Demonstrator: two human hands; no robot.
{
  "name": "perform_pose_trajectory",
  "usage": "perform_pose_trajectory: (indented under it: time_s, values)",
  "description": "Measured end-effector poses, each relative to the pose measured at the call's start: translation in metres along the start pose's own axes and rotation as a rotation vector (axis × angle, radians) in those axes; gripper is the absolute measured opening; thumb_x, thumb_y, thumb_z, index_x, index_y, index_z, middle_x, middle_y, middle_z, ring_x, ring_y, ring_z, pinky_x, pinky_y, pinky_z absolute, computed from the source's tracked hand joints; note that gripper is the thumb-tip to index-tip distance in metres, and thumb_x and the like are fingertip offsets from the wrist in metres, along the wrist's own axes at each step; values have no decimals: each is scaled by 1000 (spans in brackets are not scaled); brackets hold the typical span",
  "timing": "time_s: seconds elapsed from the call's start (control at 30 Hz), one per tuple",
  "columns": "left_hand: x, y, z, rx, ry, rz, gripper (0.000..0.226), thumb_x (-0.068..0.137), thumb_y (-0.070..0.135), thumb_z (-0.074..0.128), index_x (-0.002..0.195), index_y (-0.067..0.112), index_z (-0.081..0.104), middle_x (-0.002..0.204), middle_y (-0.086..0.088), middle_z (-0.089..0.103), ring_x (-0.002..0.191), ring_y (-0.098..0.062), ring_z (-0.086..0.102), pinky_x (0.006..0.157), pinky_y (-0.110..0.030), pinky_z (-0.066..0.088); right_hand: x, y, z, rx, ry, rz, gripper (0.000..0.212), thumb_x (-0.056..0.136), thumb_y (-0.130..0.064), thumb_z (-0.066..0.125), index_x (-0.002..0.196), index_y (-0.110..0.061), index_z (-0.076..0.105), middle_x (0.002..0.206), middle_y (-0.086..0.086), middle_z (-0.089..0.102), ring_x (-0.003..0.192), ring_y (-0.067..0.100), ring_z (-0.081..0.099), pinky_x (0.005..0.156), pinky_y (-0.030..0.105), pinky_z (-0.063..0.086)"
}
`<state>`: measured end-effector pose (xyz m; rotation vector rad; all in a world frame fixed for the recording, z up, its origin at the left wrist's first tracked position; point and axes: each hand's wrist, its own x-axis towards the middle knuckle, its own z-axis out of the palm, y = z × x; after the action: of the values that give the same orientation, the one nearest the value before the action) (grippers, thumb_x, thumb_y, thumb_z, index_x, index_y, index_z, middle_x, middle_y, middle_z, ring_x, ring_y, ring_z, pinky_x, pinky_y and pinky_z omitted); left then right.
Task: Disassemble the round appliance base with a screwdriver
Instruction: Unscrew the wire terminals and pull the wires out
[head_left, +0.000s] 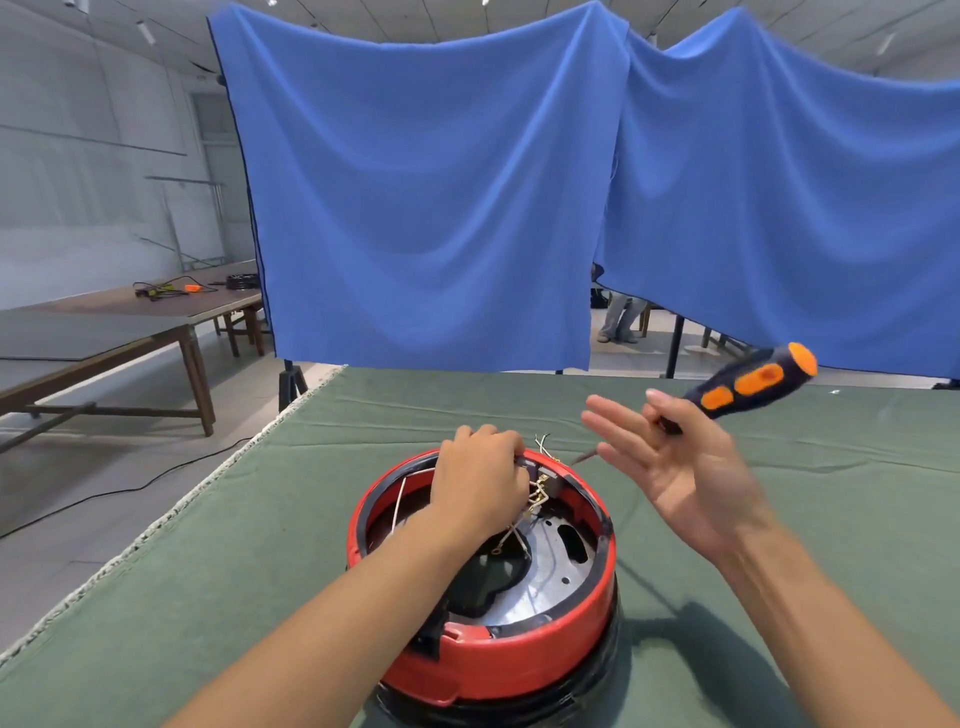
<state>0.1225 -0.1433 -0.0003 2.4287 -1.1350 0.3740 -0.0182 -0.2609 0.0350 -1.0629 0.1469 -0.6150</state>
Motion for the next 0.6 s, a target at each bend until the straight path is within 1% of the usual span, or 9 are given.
perform_pose_trajectory:
  time_s: [0.07,0.1,0.17,0.2,0.23,0.3,0.4,0.5,0.6]
  values:
    - [-1,1,-1,-27,11,1,26,89,22,46,108,19,63,111,-2,61,103,-24,46,86,-35,37,-3,7,0,-306,154,-86,34,77,-42,62,63,-17,45,83,22,73,79,29,73,58,29,55]
    - [-2,1,-2,-37,23,5,25,89,22,46,106,18,65,109,-3,61,103,-24,46,87,-35,38,-4,9,3,-407,244,-158,39,79,-45,63,62,-15,47,70,22,71,68,28,72,53,27,51]
    - [-2,2,-3,-55,49,19,23,88,21,47,100,16,66,103,-3,60,101,-23,45,85,-34,40,-5,10,3,-498,357,-302,43,82,-48,59,61,-11,54,49,19,62,45,23,61,44,22,45]
    - [-3,3,-4,-68,56,23,22,88,21,47,97,15,67,100,-3,59,100,-23,46,83,-33,40,-5,9,4,-509,381,-346,43,82,-48,53,61,-12,61,44,16,58,38,20,53,40,20,40]
    - [-3,4,-4,-85,53,22,21,88,20,48,94,14,67,98,-3,59,98,-22,47,81,-33,41,-5,7,5,-516,396,-375,43,82,-46,48,60,-15,67,43,15,54,36,17,46,39,20,36]
    - [-4,7,-5,-127,10,6,21,86,17,48,92,13,68,97,-4,60,97,-22,49,79,-34,43,-5,4,7,-535,435,-423,42,82,-40,47,53,-22,70,49,16,50,41,12,39,41,22,32]
    - [0,10,-9,-176,-72,-57,24,82,12,49,89,11,72,95,-8,65,97,-25,54,81,-37,48,-3,0,12,-546,489,-448,38,74,-36,50,47,-15,66,49,5,57,44,13,47,43,23,35]
    - [5,11,-10,-188,-152,-112,23,77,11,49,80,7,72,79,-13,69,85,-31,61,78,-36,51,1,-2,16,-486,467,-485,33,70,-30,50,43,-13,57,55,6,65,40,17,52,38,22,38]
    - [6,11,-5,-212,-180,-146,23,75,12,50,75,7,72,72,-13,68,78,-30,60,68,-36,54,4,1,19,-470,435,-551,39,75,-28,50,40,-15,58,51,10,64,35,19,51,36,21,38]
